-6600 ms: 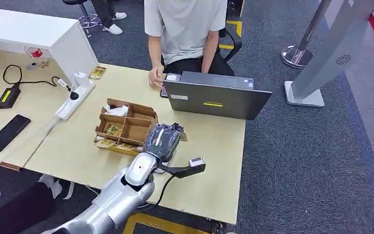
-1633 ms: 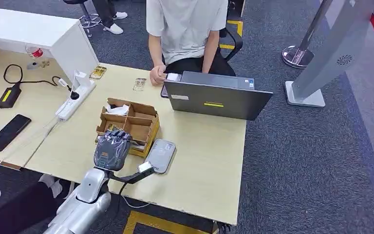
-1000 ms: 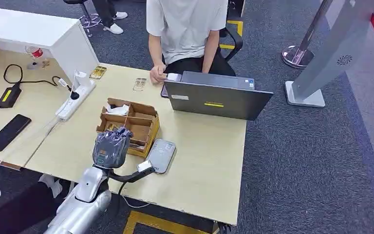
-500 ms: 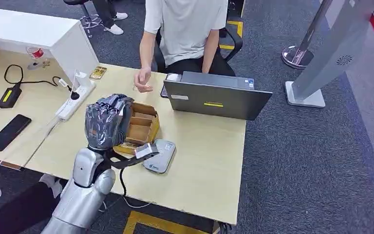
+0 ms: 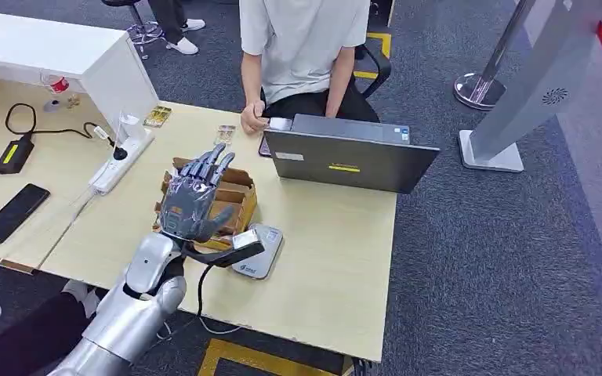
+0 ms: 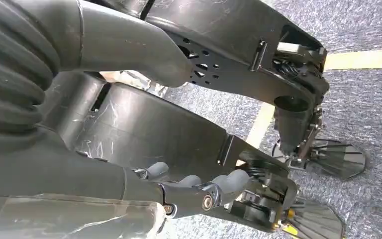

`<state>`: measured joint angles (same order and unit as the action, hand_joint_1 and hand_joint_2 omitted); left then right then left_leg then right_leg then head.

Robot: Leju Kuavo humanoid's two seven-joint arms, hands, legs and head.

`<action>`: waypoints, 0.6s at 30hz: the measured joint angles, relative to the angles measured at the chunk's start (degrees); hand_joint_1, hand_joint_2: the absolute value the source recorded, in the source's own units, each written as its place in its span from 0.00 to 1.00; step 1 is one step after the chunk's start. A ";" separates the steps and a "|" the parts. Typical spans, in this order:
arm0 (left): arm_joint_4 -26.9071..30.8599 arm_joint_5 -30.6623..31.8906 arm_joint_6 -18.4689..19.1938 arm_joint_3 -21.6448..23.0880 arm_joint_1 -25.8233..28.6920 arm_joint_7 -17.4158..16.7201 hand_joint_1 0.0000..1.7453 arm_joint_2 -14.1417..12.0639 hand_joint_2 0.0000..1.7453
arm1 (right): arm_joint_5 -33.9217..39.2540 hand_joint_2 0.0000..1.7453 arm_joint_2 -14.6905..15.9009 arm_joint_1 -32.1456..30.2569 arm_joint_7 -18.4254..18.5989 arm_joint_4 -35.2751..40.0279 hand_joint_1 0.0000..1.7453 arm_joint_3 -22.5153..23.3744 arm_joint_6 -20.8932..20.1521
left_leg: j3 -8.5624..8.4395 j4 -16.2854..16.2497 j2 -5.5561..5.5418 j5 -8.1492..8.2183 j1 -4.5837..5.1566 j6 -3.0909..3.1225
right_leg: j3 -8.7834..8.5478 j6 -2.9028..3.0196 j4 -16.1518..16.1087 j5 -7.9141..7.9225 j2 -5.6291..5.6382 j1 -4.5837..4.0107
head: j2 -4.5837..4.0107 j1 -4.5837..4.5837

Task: Pass the card to the sensor for recognition and then transmit it.

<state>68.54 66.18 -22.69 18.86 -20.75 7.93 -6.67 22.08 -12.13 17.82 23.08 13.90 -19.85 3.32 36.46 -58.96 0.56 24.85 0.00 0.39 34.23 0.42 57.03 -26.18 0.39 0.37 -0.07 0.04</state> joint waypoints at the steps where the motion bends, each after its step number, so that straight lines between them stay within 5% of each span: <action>1: 0.00 -0.11 0.85 0.26 0.32 0.00 0.00 -0.39 1.00 | 0.00 1.00 0.00 0.00 0.00 0.00 0.00 0.02 -0.04 | 0.00 0.00 0.00 0.00 0.00 0.00 | 0.00 0.00 0.00 0.00 0.00 0.00 | 0.00 0.00; 18: -0.35 -2.01 8.22 2.82 3.64 1.29 0.00 -5.66 1.00 | -0.02 1.00 -0.09 -0.34 -0.57 0.15 0.00 1.11 1.20 | 0.00 0.00 -0.02 -0.01 -0.01 0.00 | -0.01 0.00 0.00 0.00 -0.01 0.00 | 0.00 0.00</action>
<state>68.19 64.17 -14.47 21.68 -17.10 9.22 -12.33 22.05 -12.22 17.48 22.51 14.05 -18.73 4.52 36.46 -58.96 0.54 24.84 -0.01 0.39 34.23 0.42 57.03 -26.18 0.38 0.36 -0.07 0.04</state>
